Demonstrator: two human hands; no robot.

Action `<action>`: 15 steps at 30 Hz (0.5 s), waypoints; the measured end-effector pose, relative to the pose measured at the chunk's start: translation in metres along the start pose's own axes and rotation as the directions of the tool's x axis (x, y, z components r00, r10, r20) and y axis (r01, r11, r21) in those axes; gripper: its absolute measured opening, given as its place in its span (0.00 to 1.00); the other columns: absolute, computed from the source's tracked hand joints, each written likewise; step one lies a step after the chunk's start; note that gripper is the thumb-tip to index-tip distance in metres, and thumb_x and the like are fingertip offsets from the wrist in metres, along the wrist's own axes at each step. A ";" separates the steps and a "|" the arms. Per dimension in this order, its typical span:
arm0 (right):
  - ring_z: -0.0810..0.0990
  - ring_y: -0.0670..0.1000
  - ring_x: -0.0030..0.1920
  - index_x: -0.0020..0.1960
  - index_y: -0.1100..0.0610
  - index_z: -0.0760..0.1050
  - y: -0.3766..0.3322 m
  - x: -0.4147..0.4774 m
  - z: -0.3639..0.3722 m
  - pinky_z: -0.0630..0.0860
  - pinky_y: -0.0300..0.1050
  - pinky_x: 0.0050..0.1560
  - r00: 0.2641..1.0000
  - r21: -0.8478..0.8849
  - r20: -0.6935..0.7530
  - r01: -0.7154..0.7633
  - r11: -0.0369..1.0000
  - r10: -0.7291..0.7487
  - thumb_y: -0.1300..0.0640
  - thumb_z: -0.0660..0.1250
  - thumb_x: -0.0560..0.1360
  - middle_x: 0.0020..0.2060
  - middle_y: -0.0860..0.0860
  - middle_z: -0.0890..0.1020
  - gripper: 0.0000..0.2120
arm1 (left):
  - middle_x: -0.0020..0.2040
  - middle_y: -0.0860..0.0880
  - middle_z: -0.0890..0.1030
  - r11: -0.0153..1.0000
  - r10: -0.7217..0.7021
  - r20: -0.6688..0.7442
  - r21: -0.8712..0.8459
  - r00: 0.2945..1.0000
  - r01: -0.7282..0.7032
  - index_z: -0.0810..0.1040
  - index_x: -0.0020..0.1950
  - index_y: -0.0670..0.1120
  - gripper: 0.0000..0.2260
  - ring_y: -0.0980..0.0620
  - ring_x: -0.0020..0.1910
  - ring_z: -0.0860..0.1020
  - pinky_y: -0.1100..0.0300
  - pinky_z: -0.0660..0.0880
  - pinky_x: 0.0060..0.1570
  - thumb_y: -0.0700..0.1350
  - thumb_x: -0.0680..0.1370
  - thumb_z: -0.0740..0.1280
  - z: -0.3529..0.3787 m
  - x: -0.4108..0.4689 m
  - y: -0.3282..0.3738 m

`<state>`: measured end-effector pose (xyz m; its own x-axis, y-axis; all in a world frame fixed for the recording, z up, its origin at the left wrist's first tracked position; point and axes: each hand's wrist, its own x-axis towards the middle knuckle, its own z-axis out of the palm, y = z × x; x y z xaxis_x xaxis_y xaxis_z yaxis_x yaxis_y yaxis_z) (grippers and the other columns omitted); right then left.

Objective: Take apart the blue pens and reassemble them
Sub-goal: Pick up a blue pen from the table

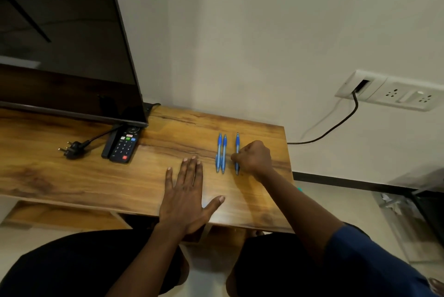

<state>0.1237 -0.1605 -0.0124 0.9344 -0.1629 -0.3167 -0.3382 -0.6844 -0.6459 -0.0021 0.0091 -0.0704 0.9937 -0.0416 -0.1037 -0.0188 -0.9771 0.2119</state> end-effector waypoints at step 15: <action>0.86 0.56 0.42 0.49 0.67 0.80 -0.008 -0.089 -0.090 0.85 0.47 0.47 0.958 0.854 0.262 -0.175 0.491 -0.114 0.66 0.68 0.79 0.41 0.61 0.85 0.04 | 0.86 0.54 0.50 0.792 -0.070 -0.141 -0.609 0.988 -0.031 0.61 0.83 0.60 0.39 0.52 0.85 0.46 0.44 0.53 0.80 0.76 0.75 0.48 -0.079 0.002 0.044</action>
<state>0.0533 -0.2045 0.0834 0.9050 0.1082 -0.4115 -0.4244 0.2992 -0.8546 0.0077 -0.0180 0.0155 0.9982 0.0564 0.0194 0.0217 -0.6457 0.7633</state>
